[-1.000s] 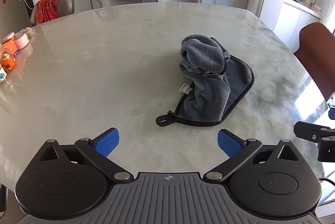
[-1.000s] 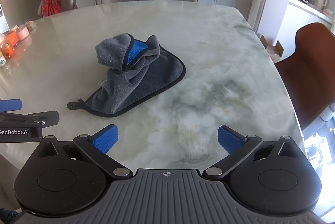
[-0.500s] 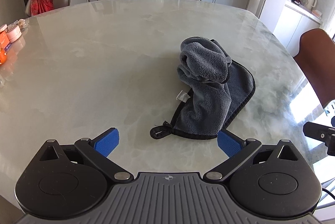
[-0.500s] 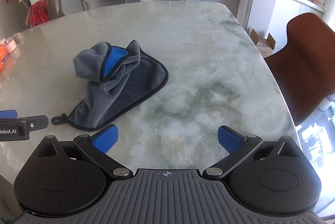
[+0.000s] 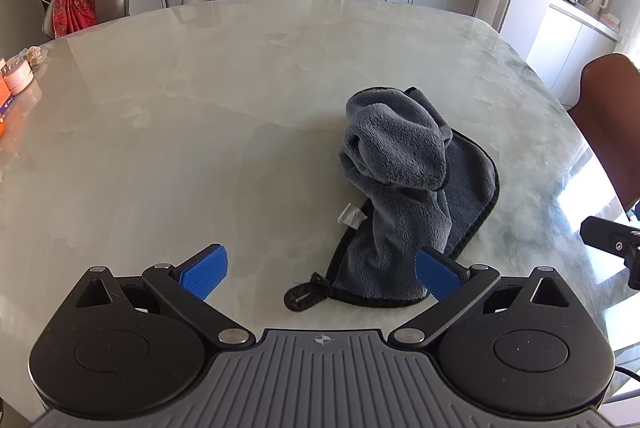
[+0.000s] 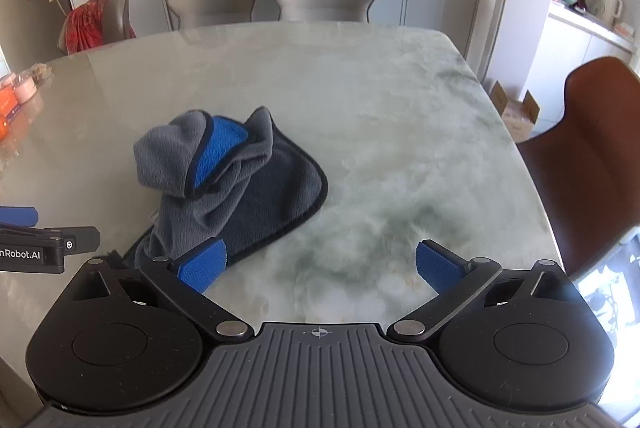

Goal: Fold towel
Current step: 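Lower the left gripper to the towel edge near the loop and close it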

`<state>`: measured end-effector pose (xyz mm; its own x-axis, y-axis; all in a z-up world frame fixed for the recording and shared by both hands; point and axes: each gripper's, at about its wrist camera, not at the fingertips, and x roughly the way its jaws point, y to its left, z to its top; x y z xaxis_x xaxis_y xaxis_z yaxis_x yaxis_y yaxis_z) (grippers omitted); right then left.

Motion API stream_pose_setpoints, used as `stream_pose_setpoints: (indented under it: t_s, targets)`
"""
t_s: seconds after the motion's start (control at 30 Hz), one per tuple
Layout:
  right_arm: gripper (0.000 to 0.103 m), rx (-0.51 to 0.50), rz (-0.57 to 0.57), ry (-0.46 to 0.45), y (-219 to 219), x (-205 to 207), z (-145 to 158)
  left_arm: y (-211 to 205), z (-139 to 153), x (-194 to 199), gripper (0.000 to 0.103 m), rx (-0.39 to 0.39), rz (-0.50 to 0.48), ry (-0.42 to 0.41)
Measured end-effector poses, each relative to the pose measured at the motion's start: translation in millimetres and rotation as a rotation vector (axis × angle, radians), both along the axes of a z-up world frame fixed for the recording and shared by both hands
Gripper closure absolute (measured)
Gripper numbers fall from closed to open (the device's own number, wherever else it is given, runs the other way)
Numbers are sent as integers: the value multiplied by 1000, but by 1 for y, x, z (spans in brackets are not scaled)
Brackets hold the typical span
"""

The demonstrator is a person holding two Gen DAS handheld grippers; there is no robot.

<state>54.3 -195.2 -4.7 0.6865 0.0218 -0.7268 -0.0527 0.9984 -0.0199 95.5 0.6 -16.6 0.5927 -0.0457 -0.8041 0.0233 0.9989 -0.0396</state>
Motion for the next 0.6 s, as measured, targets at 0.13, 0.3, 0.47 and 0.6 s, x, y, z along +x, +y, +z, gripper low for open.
stream_pose_setpoints:
  t_s: [0.13,0.3,0.47,0.6]
  targets:
    - [4,-2,28,7,0,11,-3,1,-4,11,1,-7,4,12]
    - [14,0,57,28,-3,26,-13,-2,-14,20,2,9,-4,41]
    - [21,-2,75,58,-8,44,-26,-5,-25,28,6,19,-15,75]
    - [24,-16,82,75,-12,62,-37,-3,-36,30,6,15,-9,109]
